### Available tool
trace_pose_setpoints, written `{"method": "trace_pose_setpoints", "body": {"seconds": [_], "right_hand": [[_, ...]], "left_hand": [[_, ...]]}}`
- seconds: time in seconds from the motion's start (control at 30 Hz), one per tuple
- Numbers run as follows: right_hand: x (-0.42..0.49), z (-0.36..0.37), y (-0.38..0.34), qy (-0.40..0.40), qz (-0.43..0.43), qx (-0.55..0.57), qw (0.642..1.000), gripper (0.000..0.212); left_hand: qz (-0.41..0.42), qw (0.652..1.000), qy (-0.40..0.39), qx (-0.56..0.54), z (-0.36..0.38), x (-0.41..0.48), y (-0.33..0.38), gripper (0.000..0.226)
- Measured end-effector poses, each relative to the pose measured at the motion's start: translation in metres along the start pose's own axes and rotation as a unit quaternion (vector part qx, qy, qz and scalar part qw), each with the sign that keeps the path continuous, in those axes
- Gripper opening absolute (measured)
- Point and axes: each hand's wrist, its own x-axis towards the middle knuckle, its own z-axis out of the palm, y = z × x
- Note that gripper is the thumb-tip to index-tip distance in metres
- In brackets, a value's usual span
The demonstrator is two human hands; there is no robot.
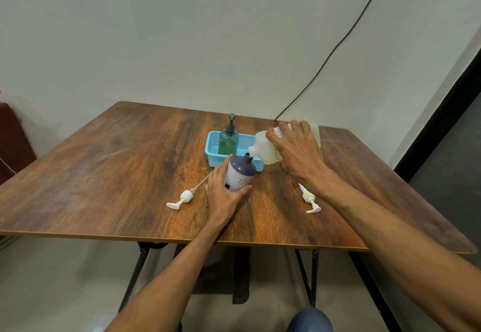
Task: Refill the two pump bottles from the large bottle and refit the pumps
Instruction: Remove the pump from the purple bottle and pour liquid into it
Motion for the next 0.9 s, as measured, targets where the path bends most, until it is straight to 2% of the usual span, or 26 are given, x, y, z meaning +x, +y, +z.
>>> {"method": "trace_pose_setpoints", "body": {"seconds": [0.9], "right_hand": [[0.0012,-0.0064,-0.0003,0.003,-0.014,-0.027,1.0,0.059]], "left_hand": [[0.008,1.0,-0.001,0.007,0.0003,0.0009,-0.0029,0.091]]}}
